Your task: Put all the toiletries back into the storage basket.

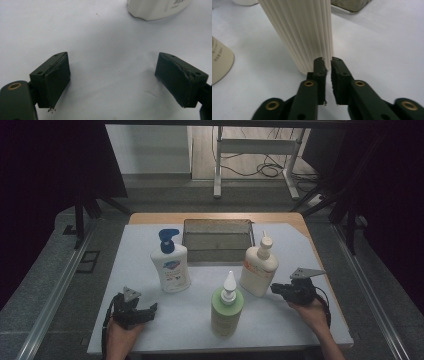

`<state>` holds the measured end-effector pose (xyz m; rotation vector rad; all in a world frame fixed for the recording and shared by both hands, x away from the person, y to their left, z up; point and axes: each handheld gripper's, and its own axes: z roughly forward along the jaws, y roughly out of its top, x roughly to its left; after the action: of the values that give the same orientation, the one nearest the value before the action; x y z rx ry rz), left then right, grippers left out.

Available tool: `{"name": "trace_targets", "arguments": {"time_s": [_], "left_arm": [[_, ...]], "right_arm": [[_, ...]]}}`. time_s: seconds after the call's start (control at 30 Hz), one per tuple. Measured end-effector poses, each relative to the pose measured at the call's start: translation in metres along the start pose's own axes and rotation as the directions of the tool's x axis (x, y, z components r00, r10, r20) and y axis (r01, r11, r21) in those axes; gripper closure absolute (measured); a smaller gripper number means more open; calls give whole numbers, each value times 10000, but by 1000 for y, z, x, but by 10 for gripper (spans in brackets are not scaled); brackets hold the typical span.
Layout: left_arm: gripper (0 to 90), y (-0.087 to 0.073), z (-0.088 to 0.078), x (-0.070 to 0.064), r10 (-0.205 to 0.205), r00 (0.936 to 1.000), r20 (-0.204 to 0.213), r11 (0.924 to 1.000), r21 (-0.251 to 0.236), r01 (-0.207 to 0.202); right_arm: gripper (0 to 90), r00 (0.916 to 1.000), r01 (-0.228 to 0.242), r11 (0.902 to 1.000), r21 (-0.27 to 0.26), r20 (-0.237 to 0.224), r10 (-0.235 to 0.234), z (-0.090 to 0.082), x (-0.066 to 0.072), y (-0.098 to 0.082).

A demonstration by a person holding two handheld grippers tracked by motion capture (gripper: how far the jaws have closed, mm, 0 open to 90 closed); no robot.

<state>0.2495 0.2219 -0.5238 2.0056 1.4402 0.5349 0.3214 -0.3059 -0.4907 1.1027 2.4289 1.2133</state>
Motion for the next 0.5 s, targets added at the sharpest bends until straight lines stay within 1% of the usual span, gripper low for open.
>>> {"name": "trace_targets", "arguments": {"time_s": [0.07,0.1,0.13,0.2,0.23,0.27,0.3,0.33,0.37,0.4,0.43,0.47,0.5], "left_arm": [[125,0,0,0,0,10000,-1,10000,0,0],[125,0,0,0,-2,10000,2,10000,-1,2],[125,0,0,0,-1,10000,0,10000,-1,1],[125,0,0,0,1,10000,-4,10000,-1,-1],[126,0,0,0,1,10000,-4,10000,-1,-1],[125,0,0,0,0,10000,-1,10000,0,0],[125,0,0,0,0,10000,-4,10000,-1,0],[125,0,0,0,1,10000,-3,10000,-2,-1],[125,0,0,0,1,10000,-3,10000,-2,-1],[125,0,0,0,2,10000,-3,10000,0,-2],[125,0,0,0,2,10000,-3,10000,0,-2],[125,0,0,0,0,10000,-3,10000,-2,0],[125,0,0,0,0,10000,-3,10000,-2,0]], "right_arm": [[716,9999,-101,9999,-11,68,101,-3,0,-1],[716,9999,-101,9999,-11,68,101,-3,0,-1],[653,9996,-236,9997,-23,155,237,-6,0,-3],[598,9995,-296,9996,28,103,296,-8,0,-4],[598,9995,-296,9996,28,103,296,-8,0,-4],[541,9996,-299,9995,119,24,299,-11,2,-5],[541,9996,-299,9995,119,24,299,-11,2,-5],[490,9997,-233,9997,70,45,232,-13,4,-4],[471,9997,-241,9997,26,16,241,-14,5,-4],[471,9997,-241,9997,26,16,241,-14,5,-4],[428,9999,-148,9999,-88,10,148,-17,8,-1],[403,10000,-96,9998,-163,8,97,-17,9,0],[403,10000,-96,9998,-163,8,97,-17,9,0]]}}
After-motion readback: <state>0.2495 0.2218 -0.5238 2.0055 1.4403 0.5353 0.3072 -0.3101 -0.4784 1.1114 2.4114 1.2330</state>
